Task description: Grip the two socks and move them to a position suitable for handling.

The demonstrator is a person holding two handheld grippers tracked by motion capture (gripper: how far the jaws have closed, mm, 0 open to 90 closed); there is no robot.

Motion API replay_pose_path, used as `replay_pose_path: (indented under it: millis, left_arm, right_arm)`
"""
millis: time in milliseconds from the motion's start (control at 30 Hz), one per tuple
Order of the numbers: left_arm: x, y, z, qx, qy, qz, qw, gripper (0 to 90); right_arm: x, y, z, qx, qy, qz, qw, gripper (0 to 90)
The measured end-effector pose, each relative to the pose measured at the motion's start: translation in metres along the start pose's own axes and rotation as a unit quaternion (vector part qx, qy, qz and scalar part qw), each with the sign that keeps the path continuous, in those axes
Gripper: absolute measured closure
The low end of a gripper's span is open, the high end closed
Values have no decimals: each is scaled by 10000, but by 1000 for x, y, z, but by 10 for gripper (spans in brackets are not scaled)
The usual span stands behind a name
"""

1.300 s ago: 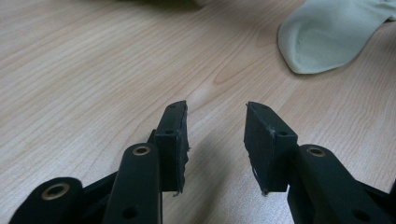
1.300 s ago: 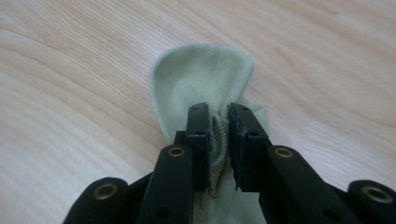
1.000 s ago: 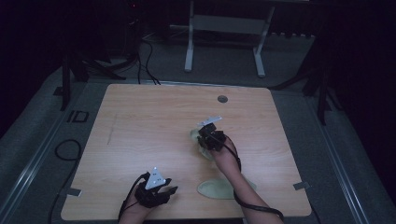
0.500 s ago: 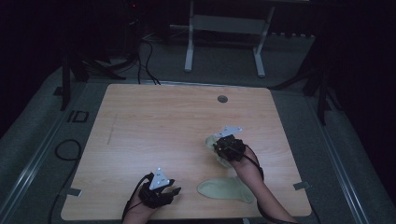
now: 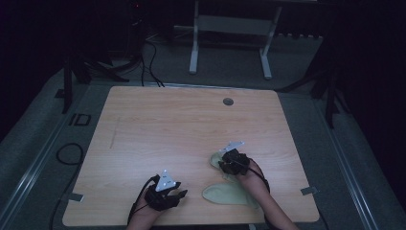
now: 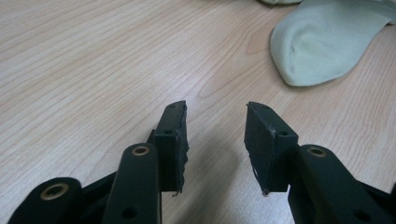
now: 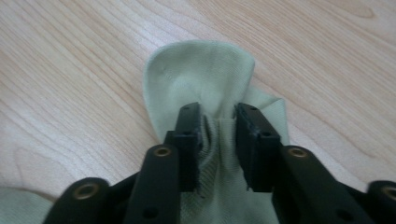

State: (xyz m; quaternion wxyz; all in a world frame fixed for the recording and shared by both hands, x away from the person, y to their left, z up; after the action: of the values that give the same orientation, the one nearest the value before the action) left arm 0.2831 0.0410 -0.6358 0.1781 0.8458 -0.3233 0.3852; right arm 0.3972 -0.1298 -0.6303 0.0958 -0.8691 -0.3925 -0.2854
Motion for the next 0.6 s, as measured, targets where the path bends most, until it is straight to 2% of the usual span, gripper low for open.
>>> replay_pose_path:
  millis: [100,167,267,300,400,433,467,600]
  left_arm:
    - [7,3,2,-93,38,-5,9999,586]
    - [13,5,3,-142,70,20,9999,586]
    - [25,9,6,-206,138,118,9996,586]
    - [30,11,8,-210,135,143,9996,587]
    - [47,13,15,-197,123,262,9994,588]
    - [60,13,20,-105,116,441,9989,598]
    - [60,13,20,-105,116,441,9989,615]
    - [90,12,32,-19,182,671,9976,653]
  right_arm:
    - [0,0,-3,34,-53,17,10000,560]
    - [3,-1,-16,70,99,72,9999,505]
    - [5,-1,-26,125,197,174,9996,511]
    - [5,-4,-34,168,258,139,9994,534]
    - [3,-6,-37,100,272,146,9995,555]
    - [0,-8,-37,141,294,215,9992,563]
    - [0,-8,-37,141,294,215,9992,563]
    - [-8,-11,-32,136,285,369,9988,563]
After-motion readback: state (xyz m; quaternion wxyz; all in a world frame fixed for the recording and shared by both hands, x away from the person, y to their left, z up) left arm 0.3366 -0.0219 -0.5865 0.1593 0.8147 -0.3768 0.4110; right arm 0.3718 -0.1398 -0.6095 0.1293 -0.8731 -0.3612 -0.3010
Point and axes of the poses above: each handheld gripper's, and its own axes: z roughly forward along the jaws, x roughly out of its top, y roughly to its right, the point moved 10 cm from there along z, roughly forward along the jaws, and after that the axes turned 4 degrees about x, right-handed, at the moved point
